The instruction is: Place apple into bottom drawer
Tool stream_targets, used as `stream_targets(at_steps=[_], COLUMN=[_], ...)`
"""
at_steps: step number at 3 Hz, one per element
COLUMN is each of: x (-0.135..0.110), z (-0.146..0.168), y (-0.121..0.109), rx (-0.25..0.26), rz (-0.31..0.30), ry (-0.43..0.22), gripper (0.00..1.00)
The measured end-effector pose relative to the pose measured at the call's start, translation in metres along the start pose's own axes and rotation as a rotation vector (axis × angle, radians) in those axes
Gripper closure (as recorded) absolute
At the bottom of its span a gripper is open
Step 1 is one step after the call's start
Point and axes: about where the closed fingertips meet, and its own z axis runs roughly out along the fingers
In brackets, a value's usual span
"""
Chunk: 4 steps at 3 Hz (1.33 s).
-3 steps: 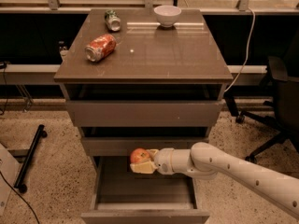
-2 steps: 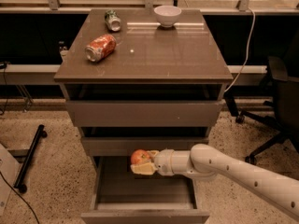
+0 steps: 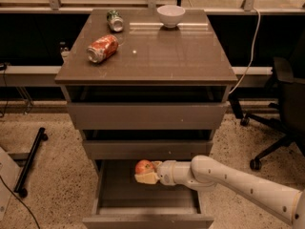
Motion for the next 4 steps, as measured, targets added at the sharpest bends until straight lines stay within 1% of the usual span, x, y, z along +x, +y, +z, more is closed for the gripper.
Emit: stream_targets(at_steps=[1,2,3,4], x=[0.028,0.050,0.081,0.099], z=[0.009,0.020,0.032,0.037], y=[-0.020,-0.038,-0.064,-0.079], rx=[0.018,0.032,0.060,0.088], rz=[0.033,0.060,0.099,0.120], ry=[0.027,0.043,0.045,0.054], gripper=[1.00,1.00,1.00,1.00])
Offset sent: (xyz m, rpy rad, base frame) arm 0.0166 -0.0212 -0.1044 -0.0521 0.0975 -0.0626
